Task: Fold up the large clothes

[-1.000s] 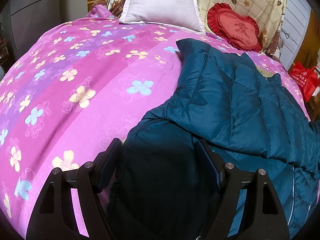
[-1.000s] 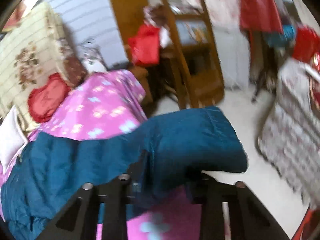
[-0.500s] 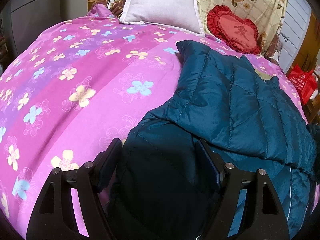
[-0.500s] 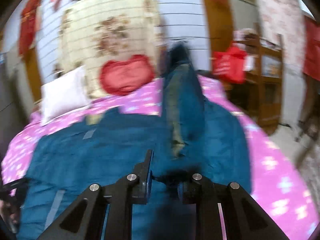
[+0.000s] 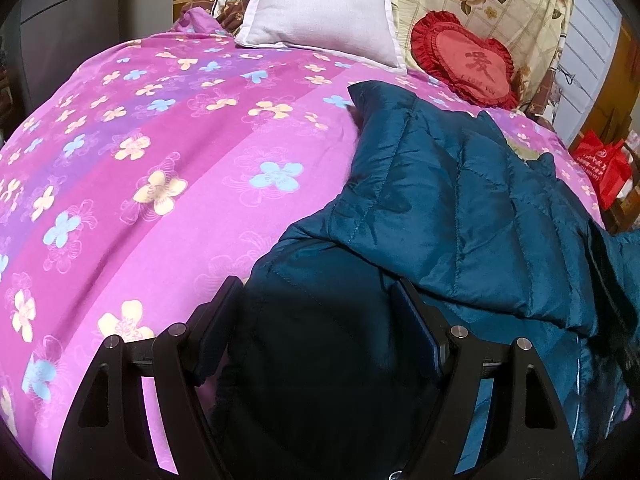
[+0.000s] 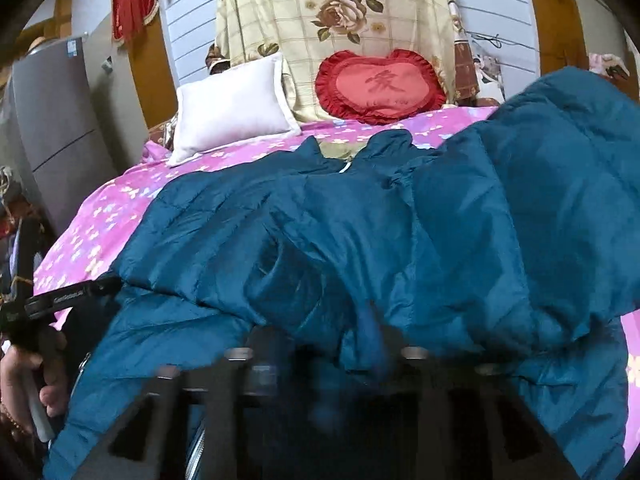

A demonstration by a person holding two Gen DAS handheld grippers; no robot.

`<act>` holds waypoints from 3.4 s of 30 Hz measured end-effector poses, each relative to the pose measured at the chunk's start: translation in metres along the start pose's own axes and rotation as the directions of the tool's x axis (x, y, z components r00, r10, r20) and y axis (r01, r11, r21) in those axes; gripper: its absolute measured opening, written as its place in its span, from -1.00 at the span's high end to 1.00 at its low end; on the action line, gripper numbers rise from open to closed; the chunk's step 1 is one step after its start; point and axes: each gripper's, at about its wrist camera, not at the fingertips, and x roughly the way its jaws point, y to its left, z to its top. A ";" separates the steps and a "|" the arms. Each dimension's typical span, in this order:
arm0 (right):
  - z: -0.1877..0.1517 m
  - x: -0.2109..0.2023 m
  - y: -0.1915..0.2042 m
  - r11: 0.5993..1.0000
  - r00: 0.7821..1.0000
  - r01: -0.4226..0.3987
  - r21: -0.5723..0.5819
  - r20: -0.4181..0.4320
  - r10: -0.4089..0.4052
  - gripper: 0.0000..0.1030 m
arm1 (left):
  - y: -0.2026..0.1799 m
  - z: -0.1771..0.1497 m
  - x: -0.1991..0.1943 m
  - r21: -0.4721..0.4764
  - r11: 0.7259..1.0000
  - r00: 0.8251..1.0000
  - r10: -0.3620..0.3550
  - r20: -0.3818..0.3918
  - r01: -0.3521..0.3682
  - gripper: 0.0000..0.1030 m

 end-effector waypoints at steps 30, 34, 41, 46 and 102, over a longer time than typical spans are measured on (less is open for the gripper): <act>-0.086 -0.065 -0.061 0.891 0.887 0.433 0.136 -0.240 -0.394 -0.99 | -0.238 -0.019 0.016 0.127 0.865 0.860 -0.447 -0.246 0.485 -0.51; -0.085 -0.061 -0.061 0.888 0.880 0.442 0.124 -0.249 -0.404 -1.00 | -0.233 -0.015 0.010 0.087 0.831 0.822 -0.517 -0.238 0.549 0.73; -0.086 -0.060 -0.058 0.886 0.877 0.449 0.116 -0.249 -0.412 -1.00 | -0.211 -0.005 -0.029 0.143 0.834 0.846 -0.518 -0.128 0.533 0.82; -0.086 -0.059 -0.058 0.886 0.877 0.448 0.118 -0.250 -0.411 -1.00 | -0.186 0.012 -0.060 0.196 0.830 0.851 -0.520 -0.066 0.522 0.83; 0.023 0.056 -0.126 0.986 0.949 0.164 -0.012 -0.270 -0.161 -0.96 | -0.092 0.005 0.028 0.131 0.986 0.992 -0.114 0.048 0.107 -0.34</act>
